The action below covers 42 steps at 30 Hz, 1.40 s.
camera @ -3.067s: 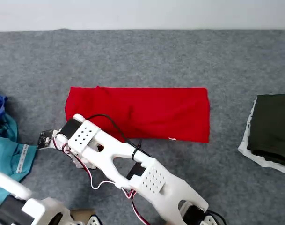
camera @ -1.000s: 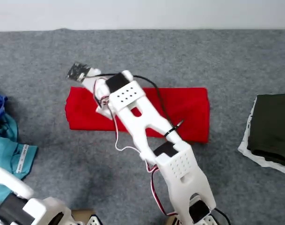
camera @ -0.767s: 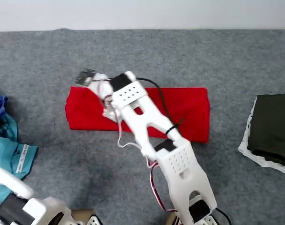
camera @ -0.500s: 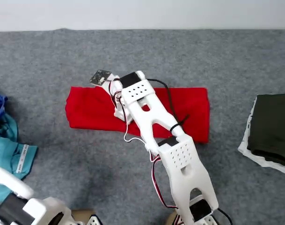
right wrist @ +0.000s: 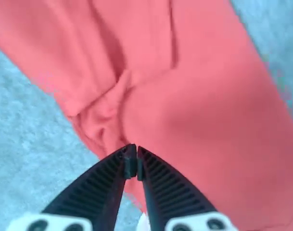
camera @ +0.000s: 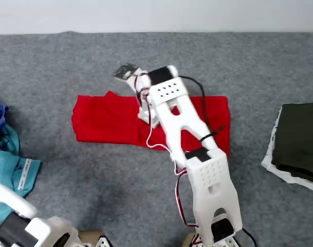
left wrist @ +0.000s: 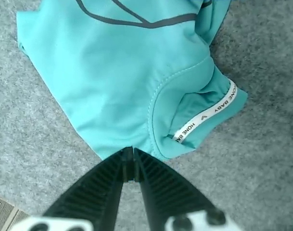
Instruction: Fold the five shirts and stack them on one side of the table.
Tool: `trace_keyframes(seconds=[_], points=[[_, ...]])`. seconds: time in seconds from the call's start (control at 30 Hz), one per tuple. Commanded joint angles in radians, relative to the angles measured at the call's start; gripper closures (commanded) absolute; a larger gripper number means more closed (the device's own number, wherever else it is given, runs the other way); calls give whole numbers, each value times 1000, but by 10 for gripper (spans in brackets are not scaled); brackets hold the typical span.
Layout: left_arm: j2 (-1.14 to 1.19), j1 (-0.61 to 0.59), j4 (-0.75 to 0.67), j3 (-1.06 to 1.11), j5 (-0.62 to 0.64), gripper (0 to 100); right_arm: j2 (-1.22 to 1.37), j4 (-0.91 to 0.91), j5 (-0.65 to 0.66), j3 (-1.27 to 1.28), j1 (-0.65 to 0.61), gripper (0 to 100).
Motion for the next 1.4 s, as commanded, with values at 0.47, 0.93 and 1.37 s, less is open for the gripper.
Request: trace_keyframes(seconds=[0.47, 0.93, 1.37], points=[[-14, 0, 20, -33, 2, 994, 22, 96, -6, -14, -65, 989], [-14, 2, 20, -33, 2, 994, 110, -35, -5, -12, -35, 989], [-14, 0, 20, -31, 2, 994, 79, 76, -3, -12, -81, 989]])
